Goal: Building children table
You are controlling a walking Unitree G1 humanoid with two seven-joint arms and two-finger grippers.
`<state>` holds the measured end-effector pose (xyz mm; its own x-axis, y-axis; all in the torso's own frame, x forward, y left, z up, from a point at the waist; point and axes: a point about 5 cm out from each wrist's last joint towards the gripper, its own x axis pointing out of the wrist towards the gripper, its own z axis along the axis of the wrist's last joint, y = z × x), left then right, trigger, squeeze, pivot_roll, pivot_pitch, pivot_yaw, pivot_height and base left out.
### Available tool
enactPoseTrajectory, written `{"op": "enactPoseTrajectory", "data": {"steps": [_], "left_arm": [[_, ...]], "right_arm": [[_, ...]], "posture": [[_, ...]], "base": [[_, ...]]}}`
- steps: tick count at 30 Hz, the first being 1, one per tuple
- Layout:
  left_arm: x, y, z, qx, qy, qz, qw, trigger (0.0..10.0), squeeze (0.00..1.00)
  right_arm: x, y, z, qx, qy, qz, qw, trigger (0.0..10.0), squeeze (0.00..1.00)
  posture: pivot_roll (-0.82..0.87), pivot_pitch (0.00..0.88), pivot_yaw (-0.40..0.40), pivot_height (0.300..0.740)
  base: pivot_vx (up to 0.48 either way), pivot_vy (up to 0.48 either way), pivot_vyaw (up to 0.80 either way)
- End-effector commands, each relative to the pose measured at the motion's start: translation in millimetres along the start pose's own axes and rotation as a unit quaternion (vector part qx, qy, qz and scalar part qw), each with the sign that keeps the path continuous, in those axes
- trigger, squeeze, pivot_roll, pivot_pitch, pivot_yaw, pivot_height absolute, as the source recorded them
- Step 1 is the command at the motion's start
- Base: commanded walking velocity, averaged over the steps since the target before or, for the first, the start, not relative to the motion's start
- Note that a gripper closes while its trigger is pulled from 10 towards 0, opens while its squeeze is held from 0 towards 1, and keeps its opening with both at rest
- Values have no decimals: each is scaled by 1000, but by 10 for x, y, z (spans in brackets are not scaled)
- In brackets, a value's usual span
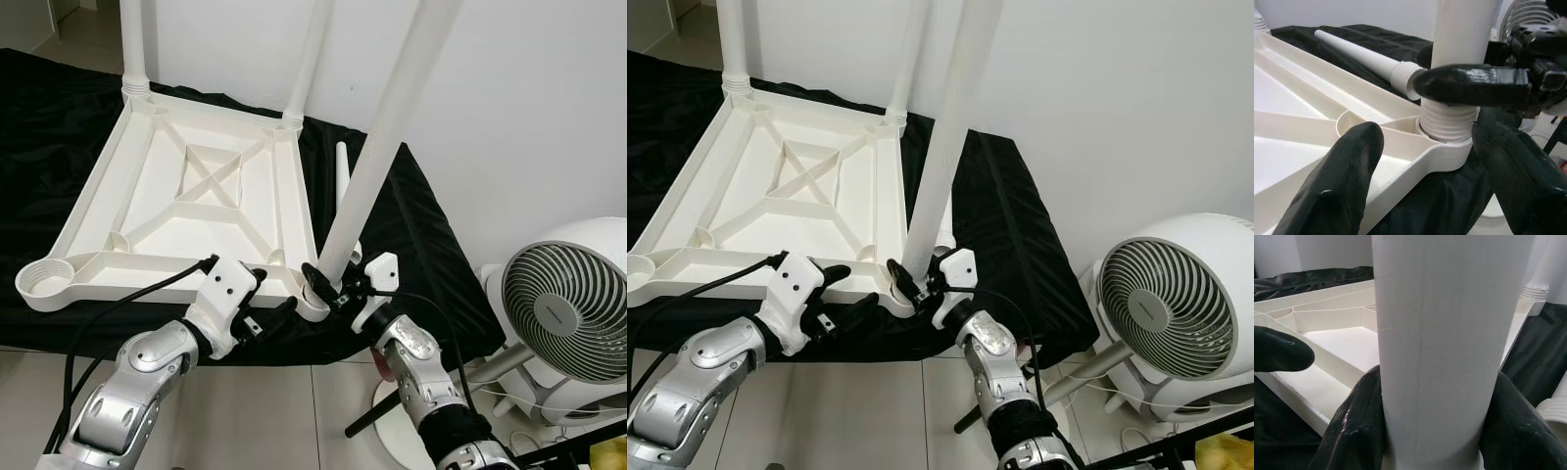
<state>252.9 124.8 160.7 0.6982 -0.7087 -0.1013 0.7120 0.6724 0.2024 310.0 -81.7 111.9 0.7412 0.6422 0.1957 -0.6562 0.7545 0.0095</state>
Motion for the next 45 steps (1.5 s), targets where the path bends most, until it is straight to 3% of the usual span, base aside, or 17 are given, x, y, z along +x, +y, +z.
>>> {"op": "enactPoseTrajectory", "data": {"steps": [1, 9, 18, 24, 32, 45], "left_arm": [[28, -68, 25, -2, -3, -38, 999, 10000, 0], [27, -65, 25, -2, -2, -36, 999, 10000, 0], [36, -68, 34, -6, -3, -36, 999, 10000, 0], [36, -64, 28, -4, -1, -35, 999, 10000, 0], [30, -43, 33, 0, 0, -32, 999, 10000, 0], [17, -18, 41, 2, 1, -32, 999, 10000, 0]], "right_arm": [[-186, -63, -263, 23, 64, -27, 997, 10000, 0], [-186, -56, -279, 35, 63, -28, 997, 10000, 0], [-210, -115, -321, 120, 50, -97, 987, 10000, 0], [-224, -119, -337, 128, 49, -110, 984, 10000, 0], [-347, 27, -347, 0, 49, -49, 998, 10000, 0], [-400, 119, -397, -33, 58, -25, 997, 10000, 0]], "posture": [[201, 73, -225, 740], [199, 76, -225, 740], [196, 72, -231, 740], [193, 70, -229, 740], [195, 66, -228, 740], [193, 71, -218, 740]], "base": [[0, 0, 0], [0, 0, 0], [0, 0, 0], [0, 0, 0], [0, 0, 0], [0, 0, 0]]}}
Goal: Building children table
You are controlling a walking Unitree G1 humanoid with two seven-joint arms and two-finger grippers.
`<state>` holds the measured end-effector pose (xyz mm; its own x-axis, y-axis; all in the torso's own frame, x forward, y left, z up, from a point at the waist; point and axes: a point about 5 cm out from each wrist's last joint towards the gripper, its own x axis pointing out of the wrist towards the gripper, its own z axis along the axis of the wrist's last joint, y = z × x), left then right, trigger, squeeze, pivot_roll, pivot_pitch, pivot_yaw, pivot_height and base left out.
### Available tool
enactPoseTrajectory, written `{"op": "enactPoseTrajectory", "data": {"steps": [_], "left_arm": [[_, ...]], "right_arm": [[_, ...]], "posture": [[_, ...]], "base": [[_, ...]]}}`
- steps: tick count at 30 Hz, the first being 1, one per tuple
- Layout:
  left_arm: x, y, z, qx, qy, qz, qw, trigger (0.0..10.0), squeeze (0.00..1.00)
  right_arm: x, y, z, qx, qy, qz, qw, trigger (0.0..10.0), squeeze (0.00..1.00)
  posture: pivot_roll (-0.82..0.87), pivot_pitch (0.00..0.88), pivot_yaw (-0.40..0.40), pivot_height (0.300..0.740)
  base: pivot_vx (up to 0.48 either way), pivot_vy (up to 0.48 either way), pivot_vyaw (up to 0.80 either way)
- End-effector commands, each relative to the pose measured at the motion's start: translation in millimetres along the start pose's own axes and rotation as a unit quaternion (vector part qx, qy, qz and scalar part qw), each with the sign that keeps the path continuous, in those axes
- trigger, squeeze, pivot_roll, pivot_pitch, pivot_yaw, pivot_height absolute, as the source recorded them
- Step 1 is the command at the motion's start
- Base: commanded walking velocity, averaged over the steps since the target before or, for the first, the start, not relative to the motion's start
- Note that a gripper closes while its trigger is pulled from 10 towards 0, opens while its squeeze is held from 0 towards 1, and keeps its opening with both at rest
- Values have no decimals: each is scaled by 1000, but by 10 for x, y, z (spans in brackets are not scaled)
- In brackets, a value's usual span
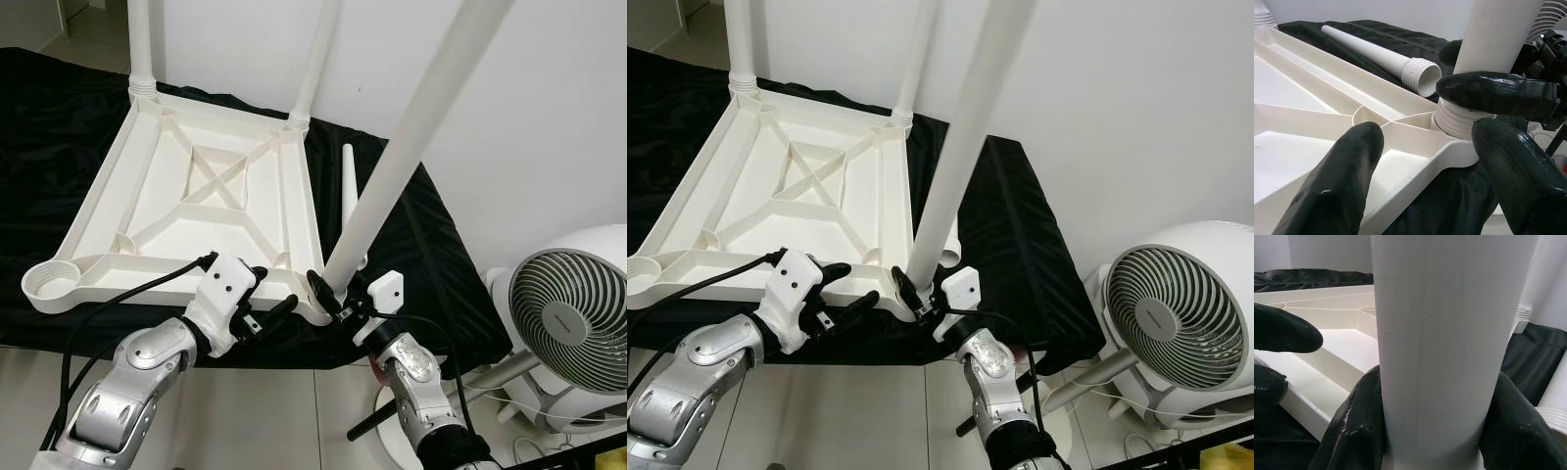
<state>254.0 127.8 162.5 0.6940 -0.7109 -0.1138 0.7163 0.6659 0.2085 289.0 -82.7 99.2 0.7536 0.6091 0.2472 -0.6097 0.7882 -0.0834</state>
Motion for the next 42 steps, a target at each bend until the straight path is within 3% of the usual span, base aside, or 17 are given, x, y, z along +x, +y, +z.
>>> {"op": "enactPoseTrajectory", "data": {"steps": [1, 13, 25, 26, 32, 38, 42], "left_arm": [[30, -43, 35, -1, -4, -28, 1000, 10000, 0], [24, -24, 47, 1, -4, -26, 1000, 10000, 0], [23, -21, 49, 0, -5, -25, 1000, 10000, 0], [26, -22, 51, 1, -5, -25, 1000, 10000, 0], [25, -23, 57, 0, -5, -26, 1000, 10000, 0], [24, -24, 58, 0, -5, -26, 1000, 10000, 0], [21, -25, 56, 1, -5, -26, 1000, 10000, 0]], "right_arm": [[-212, 8, -295, 35, 85, -9, 996, 10000, 0], [-83, -61, -300, 80, 111, -36, 990, 10000, 0], [-42, -123, -316, 98, 137, -60, 984, 10000, 0], [-43, -145, -324, 123, 139, -76, 980, 10000, 0], [-42, -195, -336, 154, 143, -99, 973, 10000, 0], [-39, -204, -333, 155, 147, -102, 972, 10000, 0], [-43, -203, -311, 133, 137, -111, 975, 10000, 0]], "posture": [[194, 73, -216, 740], [197, 73, -217, 740], [195, 73, -222, 740], [194, 73, -221, 740], [195, 74, -221, 740], [195, 74, -221, 740], [195, 74, -223, 740]], "base": [[0, 0, 0], [0, 0, 0], [0, 0, 0], [0, 0, 0], [0, 0, 0], [0, 0, 0], [0, 0, 0]]}}
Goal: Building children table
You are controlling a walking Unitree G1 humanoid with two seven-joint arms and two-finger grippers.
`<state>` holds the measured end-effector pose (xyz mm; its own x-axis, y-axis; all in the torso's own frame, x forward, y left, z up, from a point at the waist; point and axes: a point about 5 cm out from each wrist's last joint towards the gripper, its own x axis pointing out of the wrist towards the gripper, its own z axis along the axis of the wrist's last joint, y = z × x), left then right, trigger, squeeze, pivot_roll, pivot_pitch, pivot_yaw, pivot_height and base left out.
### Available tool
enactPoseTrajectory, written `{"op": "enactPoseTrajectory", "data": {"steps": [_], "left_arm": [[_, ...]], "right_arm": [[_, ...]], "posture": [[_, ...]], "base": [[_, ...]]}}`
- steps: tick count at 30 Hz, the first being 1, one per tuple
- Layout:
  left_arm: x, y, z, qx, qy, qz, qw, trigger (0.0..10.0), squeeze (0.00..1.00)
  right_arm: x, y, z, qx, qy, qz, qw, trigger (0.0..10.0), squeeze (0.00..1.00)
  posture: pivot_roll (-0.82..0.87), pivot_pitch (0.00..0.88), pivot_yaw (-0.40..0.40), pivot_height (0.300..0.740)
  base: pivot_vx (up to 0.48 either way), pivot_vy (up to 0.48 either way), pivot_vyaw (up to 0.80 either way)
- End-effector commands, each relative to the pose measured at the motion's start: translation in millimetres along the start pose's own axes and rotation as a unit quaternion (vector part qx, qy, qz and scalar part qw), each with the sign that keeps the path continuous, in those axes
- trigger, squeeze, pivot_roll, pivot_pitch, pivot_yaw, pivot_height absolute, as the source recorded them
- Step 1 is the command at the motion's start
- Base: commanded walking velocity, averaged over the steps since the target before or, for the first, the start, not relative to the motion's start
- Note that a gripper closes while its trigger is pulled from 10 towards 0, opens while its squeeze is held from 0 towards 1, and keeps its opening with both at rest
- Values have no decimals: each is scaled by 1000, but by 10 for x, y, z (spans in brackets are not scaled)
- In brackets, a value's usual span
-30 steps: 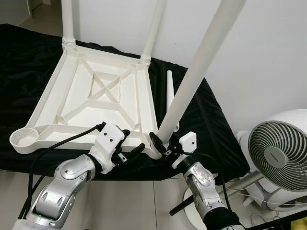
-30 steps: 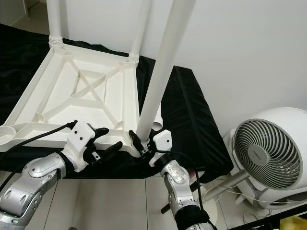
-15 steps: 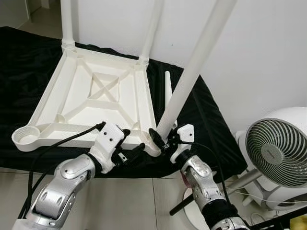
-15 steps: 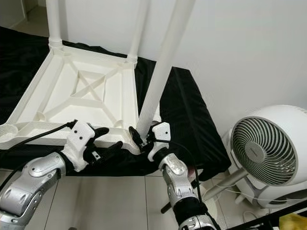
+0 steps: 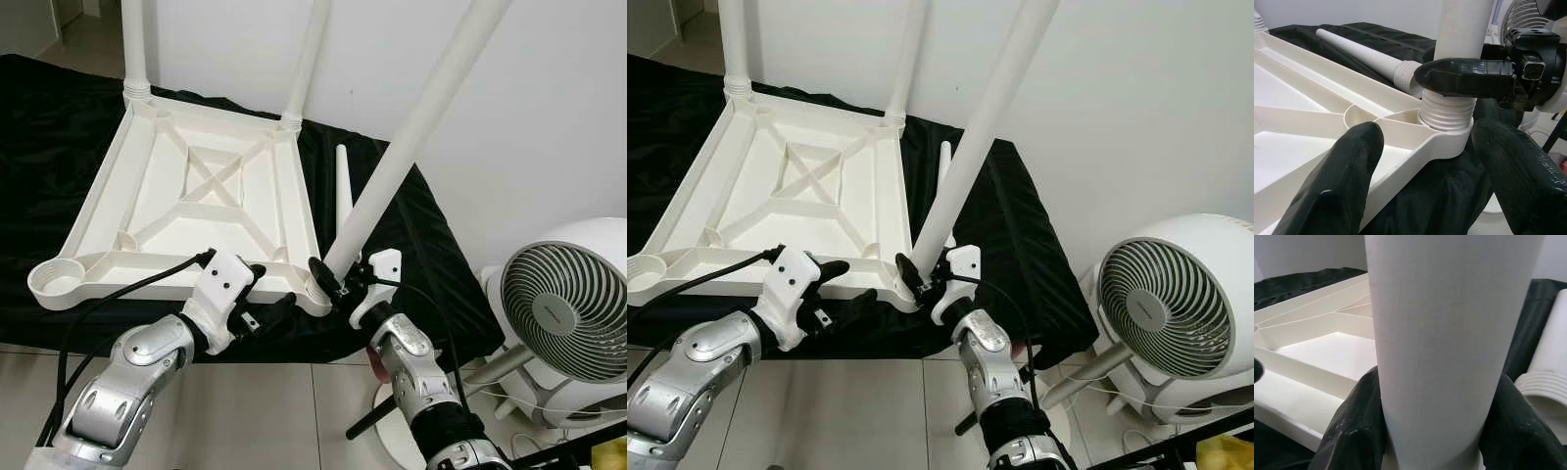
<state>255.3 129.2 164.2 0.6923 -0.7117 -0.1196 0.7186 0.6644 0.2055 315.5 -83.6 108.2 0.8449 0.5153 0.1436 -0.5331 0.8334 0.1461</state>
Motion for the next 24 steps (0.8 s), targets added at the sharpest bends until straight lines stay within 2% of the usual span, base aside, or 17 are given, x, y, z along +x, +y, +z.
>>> {"op": "enactPoseTrajectory", "data": {"steps": [1, 6, 8, 9, 10, 13, 17, 24], "left_arm": [[23, -48, 43, 2, -8, -25, 1000, 10000, 0], [26, -50, 43, 2, -8, -26, 1000, 10000, 0], [34, -59, 42, 1, -9, -27, 1000, 10000, 0], [34, -59, 42, 1, -9, -27, 1000, 10000, 0], [39, -65, 44, 1, -9, -28, 1000, 10000, 0], [44, -73, 47, 0, -10, -30, 1000, 10000, 0], [81, -143, 52, -5, -13, -44, 999, 10000, 0], [136, -241, 39, -10, -17, -55, 998, 10000, 0]], "right_arm": [[-215, -124, -330, 21, 78, -56, 995, 10000, 0], [-202, -123, -301, 10, 62, -94, 994, 10000, 0], [-176, -154, -299, 12, 66, -178, 982, 10000, 0], [-176, -154, -299, 12, 66, -178, 982, 10000, 0], [-164, -156, -306, 16, 74, -219, 973, 10000, 0], [-141, -125, -295, 18, 75, -229, 970, 10000, 0], [-99, 10, -272, 21, 69, -196, 978, 10000, 0], [-94, 31, -274, 5, 69, -196, 978, 10000, 0]], "posture": [[195, 74, -223, 740], [192, 73, -223, 740], [194, 70, -223, 740], [194, 70, -223, 740], [195, 70, -225, 740], [197, 69, -226, 740], [200, 60, -228, 740], [199, 52, -229, 740]], "base": [[0, 0, 0], [0, 0, 0], [0, 0, 0], [0, 0, 0], [0, 0, 0], [0, 0, 0], [0, 0, 0], [0, 0, 0]]}}
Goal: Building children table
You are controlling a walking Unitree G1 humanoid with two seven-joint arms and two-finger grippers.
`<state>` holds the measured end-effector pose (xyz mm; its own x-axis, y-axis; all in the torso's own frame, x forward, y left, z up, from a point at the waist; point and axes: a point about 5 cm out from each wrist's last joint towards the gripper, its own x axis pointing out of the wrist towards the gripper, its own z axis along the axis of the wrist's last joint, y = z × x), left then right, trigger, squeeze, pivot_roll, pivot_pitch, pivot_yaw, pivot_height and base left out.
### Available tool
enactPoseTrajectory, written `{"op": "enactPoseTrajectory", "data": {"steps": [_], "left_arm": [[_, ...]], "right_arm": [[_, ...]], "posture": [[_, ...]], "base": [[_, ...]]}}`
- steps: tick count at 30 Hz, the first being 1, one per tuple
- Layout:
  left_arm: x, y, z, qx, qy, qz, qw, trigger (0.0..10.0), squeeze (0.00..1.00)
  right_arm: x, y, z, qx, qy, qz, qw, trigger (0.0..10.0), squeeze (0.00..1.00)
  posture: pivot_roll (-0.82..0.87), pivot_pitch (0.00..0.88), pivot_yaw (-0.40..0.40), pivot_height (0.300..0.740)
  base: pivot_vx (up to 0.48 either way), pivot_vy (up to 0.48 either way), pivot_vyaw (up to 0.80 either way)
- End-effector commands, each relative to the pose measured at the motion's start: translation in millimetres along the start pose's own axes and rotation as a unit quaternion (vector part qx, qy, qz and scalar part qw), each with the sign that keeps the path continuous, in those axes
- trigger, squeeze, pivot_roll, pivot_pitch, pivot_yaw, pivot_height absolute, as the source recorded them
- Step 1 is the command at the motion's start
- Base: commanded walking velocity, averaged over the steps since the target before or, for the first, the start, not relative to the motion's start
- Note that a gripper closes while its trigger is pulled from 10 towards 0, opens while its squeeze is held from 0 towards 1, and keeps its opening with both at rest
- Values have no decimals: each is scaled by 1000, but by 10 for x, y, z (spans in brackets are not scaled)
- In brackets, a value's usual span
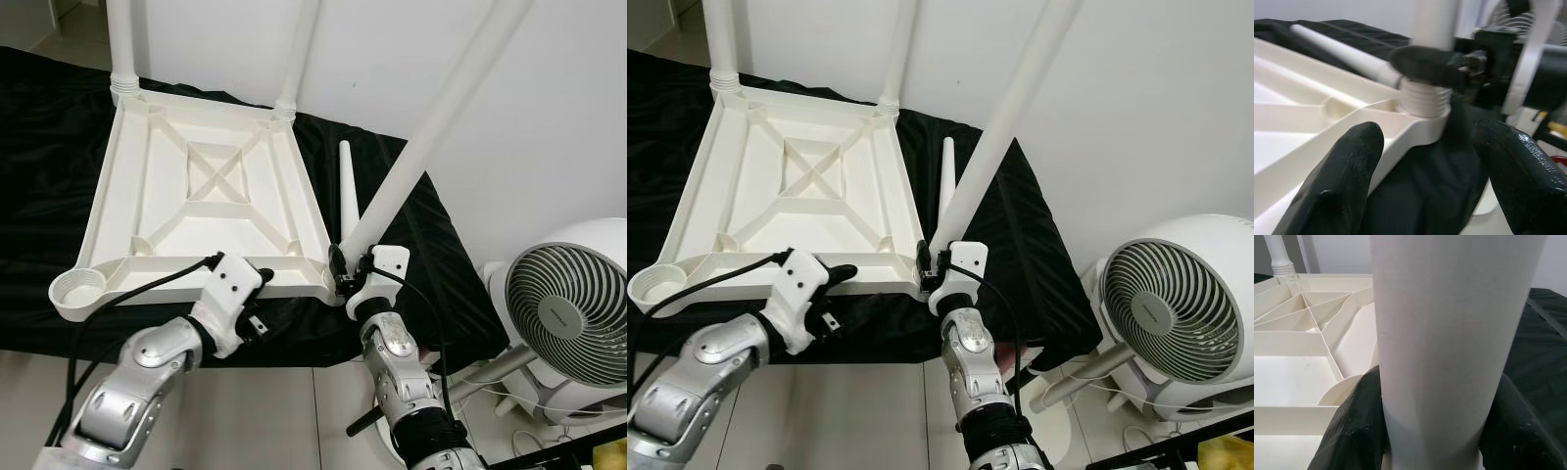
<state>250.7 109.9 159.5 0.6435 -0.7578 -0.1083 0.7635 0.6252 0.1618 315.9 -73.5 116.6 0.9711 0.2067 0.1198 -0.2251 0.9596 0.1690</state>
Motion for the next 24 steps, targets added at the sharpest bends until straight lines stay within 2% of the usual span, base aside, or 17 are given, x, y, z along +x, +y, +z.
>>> {"op": "enactPoseTrajectory", "data": {"steps": [1, 6, 18, 19, 20, 24], "left_arm": [[57, -80, 22, 5, -4, -19, 1000, 10000, 0], [136, -75, 12, 8, -4, 1, 1000, 10000, 0], [170, -58, -5, 19, 2, 7, 1000, 10000, 0], [169, -55, -9, 20, 3, 8, 1000, 10000, 0], [169, -53, -13, 20, 4, 8, 1000, 10000, 0], [169, -54, -11, 20, 3, 6, 1000, 10000, 0]], "right_arm": [[-140, -99, -321, -3, 82, -27, 996, 10000, 0], [-154, -113, -303, -6, 81, -28, 996, 10000, 0], [-172, -142, -305, -5, 79, -29, 996, 10000, 0], [-174, -149, -298, -2, 77, -28, 997, 10000, 824], [-177, -157, -287, 2, 73, -26, 997, 10000, 1000], [-185, -164, -227, 12, 51, -7, 999, 10000, 1000]], "posture": [[195, 46, -228, 740], [187, 41, -226, 740], [185, 33, -222, 740], [184, 32, -222, 740], [184, 32, -223, 740], [184, 30, -224, 740]], "base": [[0, 0, 0], [0, 0, 0], [0, 0, 0], [0, 0, 0], [0, 0, 0], [0, 0, 0]]}}
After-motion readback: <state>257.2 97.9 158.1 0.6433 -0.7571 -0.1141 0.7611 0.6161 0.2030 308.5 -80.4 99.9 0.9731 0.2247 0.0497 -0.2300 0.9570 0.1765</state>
